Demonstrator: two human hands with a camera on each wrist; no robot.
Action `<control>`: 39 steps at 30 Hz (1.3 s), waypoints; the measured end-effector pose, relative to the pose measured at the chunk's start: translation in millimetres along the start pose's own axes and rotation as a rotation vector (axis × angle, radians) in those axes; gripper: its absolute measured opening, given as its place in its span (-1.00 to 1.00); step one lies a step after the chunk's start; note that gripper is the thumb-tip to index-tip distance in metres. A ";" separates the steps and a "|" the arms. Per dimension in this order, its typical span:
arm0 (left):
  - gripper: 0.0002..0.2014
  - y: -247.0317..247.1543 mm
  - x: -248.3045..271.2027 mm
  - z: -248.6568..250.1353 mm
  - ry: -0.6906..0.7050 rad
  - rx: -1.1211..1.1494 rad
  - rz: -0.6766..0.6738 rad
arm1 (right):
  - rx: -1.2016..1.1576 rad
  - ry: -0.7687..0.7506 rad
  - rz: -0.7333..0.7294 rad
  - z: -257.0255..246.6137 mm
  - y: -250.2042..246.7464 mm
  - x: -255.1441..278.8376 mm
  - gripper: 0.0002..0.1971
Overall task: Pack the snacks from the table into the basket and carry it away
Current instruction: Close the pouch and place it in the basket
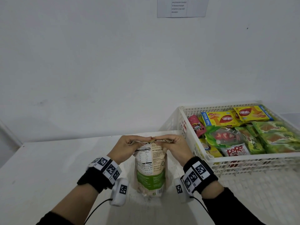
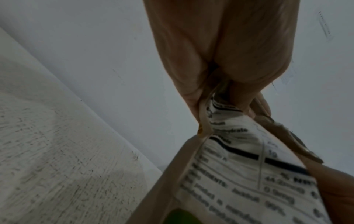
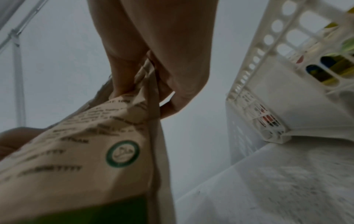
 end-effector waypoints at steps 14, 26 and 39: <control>-0.59 -21.4 11.2 -9.2 0.045 0.028 0.044 | -0.011 -0.008 0.012 3.9 -16.2 6.5 -0.73; -0.72 -6.8 17.9 6.4 0.004 0.144 0.001 | 0.031 -0.061 0.006 -2.3 -10.8 12.4 -0.81; -0.80 -3.8 22.6 6.5 0.014 0.079 0.115 | 0.058 0.159 -0.108 11.3 6.4 47.0 -0.48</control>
Point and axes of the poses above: each hand's wrist, its own x-axis away from the middle knuckle, its own y-axis out of the palm, z = x × y, the point moved 3 cm from there along -x, towards the middle knuckle, and after that the axes turned 11 degrees about y, right-handed, at the moved point
